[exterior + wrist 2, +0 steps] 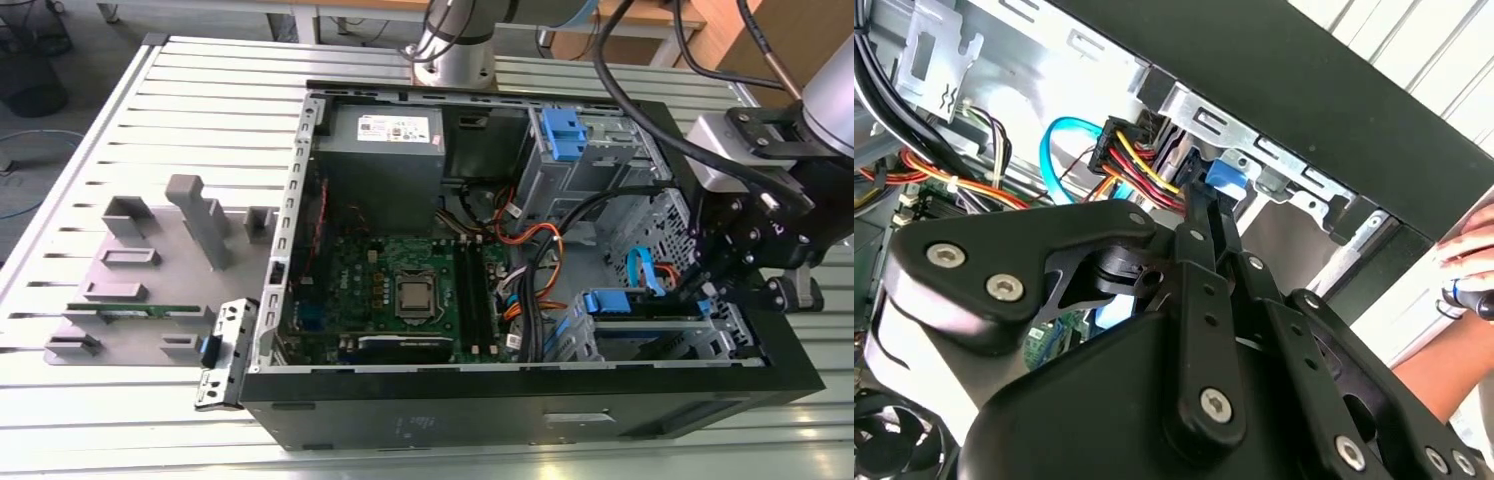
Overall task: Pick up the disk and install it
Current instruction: 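Insert the second disk wire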
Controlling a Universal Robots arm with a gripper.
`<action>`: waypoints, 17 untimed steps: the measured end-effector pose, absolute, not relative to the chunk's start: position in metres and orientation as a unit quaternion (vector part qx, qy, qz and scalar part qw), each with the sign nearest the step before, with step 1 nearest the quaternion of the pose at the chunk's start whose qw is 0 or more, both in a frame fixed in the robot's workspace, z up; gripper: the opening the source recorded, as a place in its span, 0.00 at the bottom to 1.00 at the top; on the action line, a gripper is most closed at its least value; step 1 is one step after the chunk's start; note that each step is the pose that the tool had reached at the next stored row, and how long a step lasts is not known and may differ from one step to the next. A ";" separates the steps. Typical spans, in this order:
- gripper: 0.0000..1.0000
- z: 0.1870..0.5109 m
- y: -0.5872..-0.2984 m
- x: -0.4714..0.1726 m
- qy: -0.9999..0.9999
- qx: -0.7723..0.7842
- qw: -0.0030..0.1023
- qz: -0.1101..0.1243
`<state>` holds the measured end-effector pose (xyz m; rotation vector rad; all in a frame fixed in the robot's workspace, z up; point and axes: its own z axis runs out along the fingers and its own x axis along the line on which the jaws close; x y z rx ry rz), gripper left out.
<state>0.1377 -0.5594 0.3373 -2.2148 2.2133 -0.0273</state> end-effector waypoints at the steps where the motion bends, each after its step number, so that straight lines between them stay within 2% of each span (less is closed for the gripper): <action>1: 0.17 0.337 -0.559 0.137 0.707 -0.707 0.005 -0.009; 17: 0.17 0.336 -0.557 0.131 0.721 -0.693 0.006 -0.009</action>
